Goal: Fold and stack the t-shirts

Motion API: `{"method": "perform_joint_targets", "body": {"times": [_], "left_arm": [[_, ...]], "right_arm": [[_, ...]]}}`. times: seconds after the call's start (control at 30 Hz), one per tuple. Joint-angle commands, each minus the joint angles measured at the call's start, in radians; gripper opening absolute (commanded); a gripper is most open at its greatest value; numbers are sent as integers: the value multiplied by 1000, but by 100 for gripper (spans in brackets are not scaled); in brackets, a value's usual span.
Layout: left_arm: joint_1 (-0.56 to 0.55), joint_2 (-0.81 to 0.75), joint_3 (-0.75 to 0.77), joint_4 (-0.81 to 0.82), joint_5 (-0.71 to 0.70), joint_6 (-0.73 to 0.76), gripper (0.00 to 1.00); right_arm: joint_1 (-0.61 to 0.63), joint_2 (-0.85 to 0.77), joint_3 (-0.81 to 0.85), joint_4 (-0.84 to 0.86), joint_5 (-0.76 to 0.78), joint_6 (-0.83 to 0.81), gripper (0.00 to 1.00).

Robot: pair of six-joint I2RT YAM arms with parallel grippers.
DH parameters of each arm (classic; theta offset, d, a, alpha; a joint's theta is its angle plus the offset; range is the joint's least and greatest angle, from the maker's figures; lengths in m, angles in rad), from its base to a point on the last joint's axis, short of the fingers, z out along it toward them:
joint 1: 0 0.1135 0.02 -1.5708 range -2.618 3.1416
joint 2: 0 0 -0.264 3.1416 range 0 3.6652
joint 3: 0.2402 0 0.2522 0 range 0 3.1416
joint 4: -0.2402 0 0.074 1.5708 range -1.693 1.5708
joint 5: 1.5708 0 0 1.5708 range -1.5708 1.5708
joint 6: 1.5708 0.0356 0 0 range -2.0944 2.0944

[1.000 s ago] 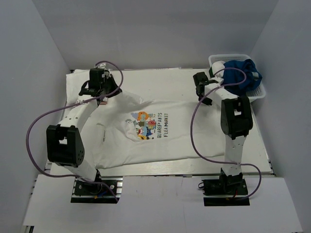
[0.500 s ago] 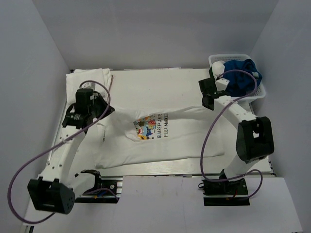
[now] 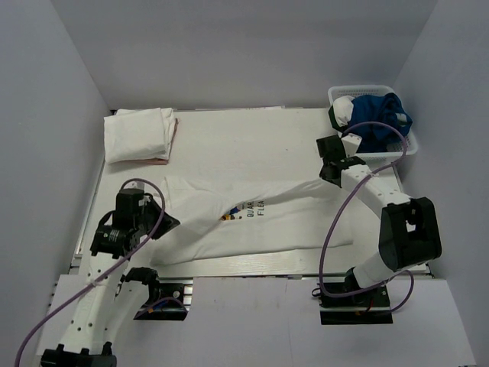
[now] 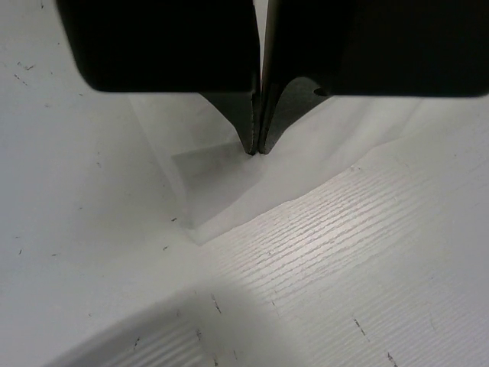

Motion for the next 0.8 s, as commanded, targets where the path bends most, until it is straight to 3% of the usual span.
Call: {"method": "perform_joint_targets", "body": {"times": [0.0, 0.4, 0.47, 0.5, 0.53, 0.57, 0.6, 0.63, 0.7, 0.77], "left_arm": [[-4, -47, -49, -79, 17, -55, 0], [-4, -86, -108, -226, 29, -105, 0], [-4, -75, -108, -247, 40, -105, 18], [-4, -75, -88, -269, 40, -105, 25], [-4, -61, -76, -284, 40, -105, 46], [-4, -61, -62, -298, 52, -105, 62], [-4, -49, -28, -307, 63, -84, 66], [-4, -29, -7, -335, 44, -73, 73], [-4, -11, 72, -344, 11, -55, 100], [-4, 34, 137, -311, -17, -33, 100]], "right_arm": [[-1, -55, -27, 29, -3, 7, 0], [-4, -125, -154, 17, -17, 65, 0], [-6, -135, -176, -11, 1, 104, 1], [-10, -138, -191, -43, 29, 140, 13], [-9, -139, -198, -74, 41, 168, 34], [-10, -147, -211, -89, 64, 183, 63], [-15, -152, -224, -120, 81, 206, 84], [-17, -156, -224, -156, 87, 225, 90], [-20, -181, -211, -196, 68, 237, 90], [-20, -214, -204, -203, 44, 225, 90]]}}
